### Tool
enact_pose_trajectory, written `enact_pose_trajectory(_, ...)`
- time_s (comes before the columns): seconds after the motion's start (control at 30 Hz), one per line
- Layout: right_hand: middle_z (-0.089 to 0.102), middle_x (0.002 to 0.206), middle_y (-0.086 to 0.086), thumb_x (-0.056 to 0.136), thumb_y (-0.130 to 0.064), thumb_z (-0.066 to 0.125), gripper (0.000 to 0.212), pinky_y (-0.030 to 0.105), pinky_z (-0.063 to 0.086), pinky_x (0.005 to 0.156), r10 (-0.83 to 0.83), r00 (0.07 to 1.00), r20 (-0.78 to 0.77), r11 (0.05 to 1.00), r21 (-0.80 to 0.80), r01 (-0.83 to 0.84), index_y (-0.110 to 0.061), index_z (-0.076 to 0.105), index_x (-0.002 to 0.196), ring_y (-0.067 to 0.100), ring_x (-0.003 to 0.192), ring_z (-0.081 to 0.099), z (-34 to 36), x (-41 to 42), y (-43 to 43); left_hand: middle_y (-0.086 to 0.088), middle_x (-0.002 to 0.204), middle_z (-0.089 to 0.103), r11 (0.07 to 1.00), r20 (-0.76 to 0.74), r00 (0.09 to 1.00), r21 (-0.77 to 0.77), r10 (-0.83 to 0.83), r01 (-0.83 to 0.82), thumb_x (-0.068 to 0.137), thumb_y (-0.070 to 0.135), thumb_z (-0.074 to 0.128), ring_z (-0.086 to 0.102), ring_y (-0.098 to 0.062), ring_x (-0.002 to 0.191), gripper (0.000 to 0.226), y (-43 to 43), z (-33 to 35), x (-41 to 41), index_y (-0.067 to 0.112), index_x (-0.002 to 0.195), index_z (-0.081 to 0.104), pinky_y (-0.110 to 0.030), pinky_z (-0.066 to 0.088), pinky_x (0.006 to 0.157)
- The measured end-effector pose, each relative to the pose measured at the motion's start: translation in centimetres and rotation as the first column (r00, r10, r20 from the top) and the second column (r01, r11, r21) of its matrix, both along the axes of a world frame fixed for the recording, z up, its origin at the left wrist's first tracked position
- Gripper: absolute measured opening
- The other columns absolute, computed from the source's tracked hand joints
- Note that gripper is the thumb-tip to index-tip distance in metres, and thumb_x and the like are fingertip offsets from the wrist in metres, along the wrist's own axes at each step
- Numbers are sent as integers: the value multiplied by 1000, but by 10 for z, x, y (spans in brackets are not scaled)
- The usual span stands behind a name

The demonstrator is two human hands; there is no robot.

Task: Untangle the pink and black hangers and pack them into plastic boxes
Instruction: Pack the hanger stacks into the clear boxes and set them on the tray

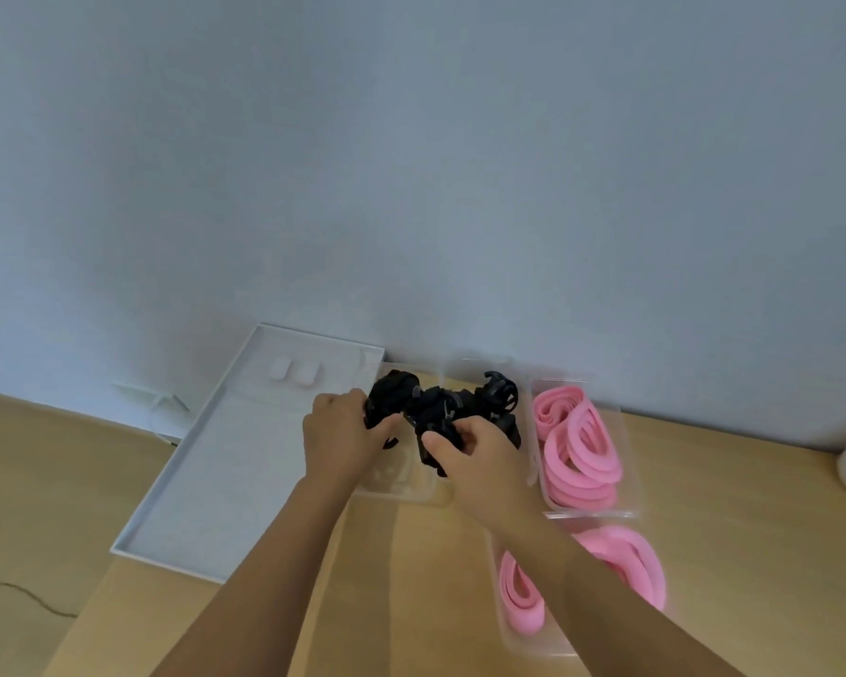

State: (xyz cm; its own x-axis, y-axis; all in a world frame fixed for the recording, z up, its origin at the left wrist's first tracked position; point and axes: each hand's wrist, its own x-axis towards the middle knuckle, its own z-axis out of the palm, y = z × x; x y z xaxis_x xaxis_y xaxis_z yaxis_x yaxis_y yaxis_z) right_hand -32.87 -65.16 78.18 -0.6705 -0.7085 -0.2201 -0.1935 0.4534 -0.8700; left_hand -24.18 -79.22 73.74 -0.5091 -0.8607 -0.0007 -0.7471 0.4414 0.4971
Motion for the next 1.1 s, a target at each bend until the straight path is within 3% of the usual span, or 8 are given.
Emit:
enact_pose_trajectory(0.07,58,85,-1,82,-29,63,15,11,37,59,71,997,-28,997,42,-70,-16,60,87,8,72,52,-1,-2,-4,-3,100,61,996,53,996,-46,-77,80,84,44,62,45,-24,107,35,-5,-6,-1,10,91,62,-29,36,75)
enact_pose_trajectory(0.2,58,103,17,79,-13,64,28,33,47,82,255,954,-158,961,150,-232,1,63,103,24,94,56,9,-17,-12,-4,120,46,989,-124,986,82,-113,124,86,26,64,44,-16,96,26,-11,-13,0,4,100,63,-23,35,75)
enact_pose_trajectory(0.3,59,110,10,78,-9,65,38,26,41,93,486,847,-213,866,243,-436,-3,62,115,19,106,53,18,-29,-19,-3,118,45,981,-165,980,138,-111,135,85,30,67,48,-11,90,31,-18,-12,1,4,102,62,-20,37,75)
enact_pose_trajectory(0.4,60,116,3,77,-8,62,41,20,38,93,715,670,-200,683,404,-609,-11,61,119,15,108,52,21,-31,-35,-1,114,45,975,-138,981,160,-133,155,81,33,70,49,-10,88,35,-26,-11,1,7,101,61,-20,38,75)
enact_pose_trajectory(0.5,64,110,5,75,-6,59,40,40,47,91,839,534,-104,506,508,-697,-15,63,113,23,102,57,20,-27,-59,0,115,45,972,-134,982,175,-137,159,80,35,71,51,-11,89,36,-30,-12,1,9,103,60,-20,39,76)
enact_pose_trajectory(0.7,60,111,8,86,2,50,41,29,44,77,898,436,-58,364,653,-664,-13,59,122,24,94,55,1,-26,-84,1,124,41,971,-170,973,156,-154,181,80,31,70,46,-9,99,50,-22,-17,4,16,125,53,-19,37,77)
enact_pose_trajectory(0.97,45,113,12,89,0,48,39,31,36,67,917,295,-269,387,784,-485,-11,52,126,22,86,39,-17,-13,-84,-2,128,39,982,-176,971,73,-159,174,89,24,58,47,-19,110,40,-16,-28,5,16,127,52,-27,45,82)
enact_pose_trajectory(1.1,47,112,11,88,-4,50,33,32,38,68,883,348,-314,453,764,-460,-8,50,121,25,100,47,-21,-12,-79,-1,125,41,975,-272,949,103,-162,196,89,20,57,50,-16,108,37,-15,-28,9,15,125,54,-24,44,83)
